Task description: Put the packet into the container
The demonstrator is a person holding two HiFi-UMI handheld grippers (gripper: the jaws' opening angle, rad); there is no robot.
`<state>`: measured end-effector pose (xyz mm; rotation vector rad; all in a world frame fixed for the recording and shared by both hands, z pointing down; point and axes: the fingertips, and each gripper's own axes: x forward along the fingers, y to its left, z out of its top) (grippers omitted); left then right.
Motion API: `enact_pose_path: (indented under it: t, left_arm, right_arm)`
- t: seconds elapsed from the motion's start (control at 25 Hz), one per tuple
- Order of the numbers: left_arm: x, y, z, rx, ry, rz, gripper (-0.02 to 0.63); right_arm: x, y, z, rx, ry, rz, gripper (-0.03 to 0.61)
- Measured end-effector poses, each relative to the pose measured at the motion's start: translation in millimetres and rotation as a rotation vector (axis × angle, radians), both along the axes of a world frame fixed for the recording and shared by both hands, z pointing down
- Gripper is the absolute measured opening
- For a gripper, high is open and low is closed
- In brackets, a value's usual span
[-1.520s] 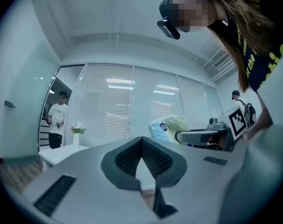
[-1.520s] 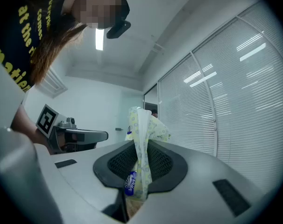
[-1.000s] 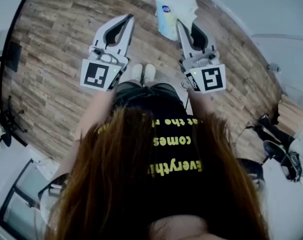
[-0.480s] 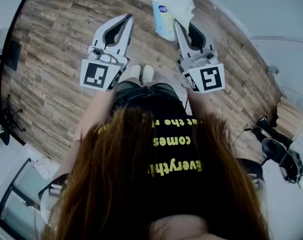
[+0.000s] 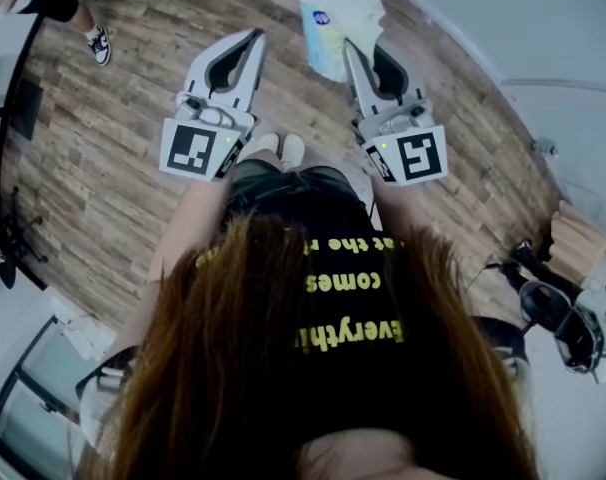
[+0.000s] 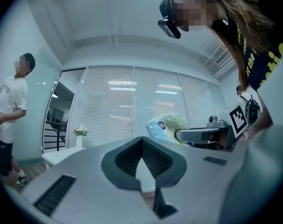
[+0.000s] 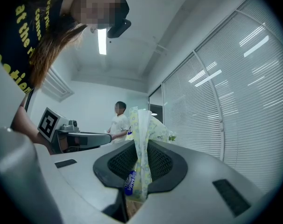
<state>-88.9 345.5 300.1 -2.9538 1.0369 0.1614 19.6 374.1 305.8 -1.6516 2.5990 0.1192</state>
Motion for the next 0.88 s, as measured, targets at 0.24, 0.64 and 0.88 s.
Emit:
enact_pose_path:
  t: [0.24,0.64,0.88]
  left_arm:
    - [-2,-2,4,0.003,-0.008,-0.013,0.0]
    - [3,-11,-1,0.024,0.003,-0.022,0.0]
    - [1,-22,5,0.021,0.003,-0.043,0.0]
  right_arm:
    - [1,-3,-3,0.007,0.0,-0.009,0.071]
    - [4,-11,-5,0.013,-0.002,-0.022,0.071]
    - [7,-22,-1,0.014,0.003,-0.028,0.071]
